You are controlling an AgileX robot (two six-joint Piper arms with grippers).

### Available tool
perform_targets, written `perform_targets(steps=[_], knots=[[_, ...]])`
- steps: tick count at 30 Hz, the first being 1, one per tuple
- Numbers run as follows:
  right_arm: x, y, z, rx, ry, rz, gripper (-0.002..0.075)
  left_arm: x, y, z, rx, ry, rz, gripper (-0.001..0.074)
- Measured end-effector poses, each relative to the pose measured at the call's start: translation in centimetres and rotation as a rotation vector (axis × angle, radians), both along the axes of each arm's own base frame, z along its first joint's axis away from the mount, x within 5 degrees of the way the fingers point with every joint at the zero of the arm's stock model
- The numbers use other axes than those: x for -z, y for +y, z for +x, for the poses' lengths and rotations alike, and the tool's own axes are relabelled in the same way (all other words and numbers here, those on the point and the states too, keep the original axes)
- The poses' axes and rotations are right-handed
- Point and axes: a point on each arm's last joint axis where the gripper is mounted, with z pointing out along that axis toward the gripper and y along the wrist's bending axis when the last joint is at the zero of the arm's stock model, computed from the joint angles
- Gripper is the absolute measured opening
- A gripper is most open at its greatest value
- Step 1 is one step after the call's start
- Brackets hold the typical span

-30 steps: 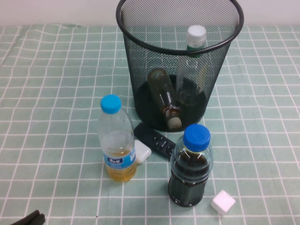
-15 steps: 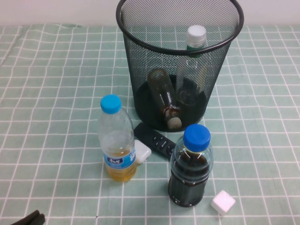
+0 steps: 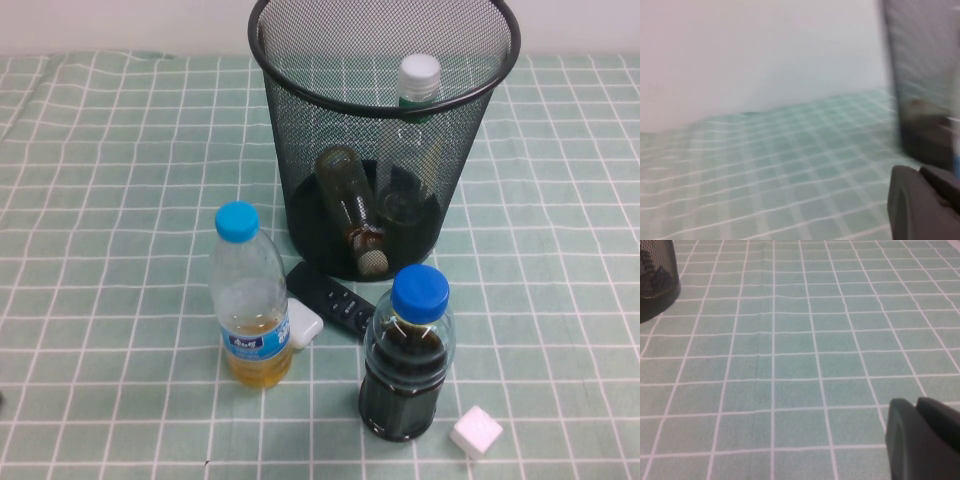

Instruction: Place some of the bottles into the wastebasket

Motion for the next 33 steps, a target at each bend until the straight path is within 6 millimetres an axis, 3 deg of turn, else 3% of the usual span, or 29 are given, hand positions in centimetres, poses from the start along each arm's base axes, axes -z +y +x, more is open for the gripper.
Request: perform_targets(steps=[4, 8, 14, 33], knots=[[0.0, 0.0, 0.0, 0.0, 0.0, 0.0, -0.0001, -0.3, 1.0, 0.2, -0.171, -0.035, 0.021, -0.0004], [0.0, 0.0, 0.0, 0.0, 0.0, 0.0, -0.0001, 0.5, 1.3, 0.3, -0.237, 0.047, 0.035, -0.0004], [0.0, 0.0, 0.0, 0.0, 0.0, 0.0, -0.0001, 2.6, 1.3, 0.0, -0.227, 0.272, 0.091, -0.0004], [0.0, 0.0, 0.0, 0.0, -0.002, 0.0, -0.0001, 2.7, 1.3, -0.1, -0.229, 0.283, 0.097, -0.0004]])
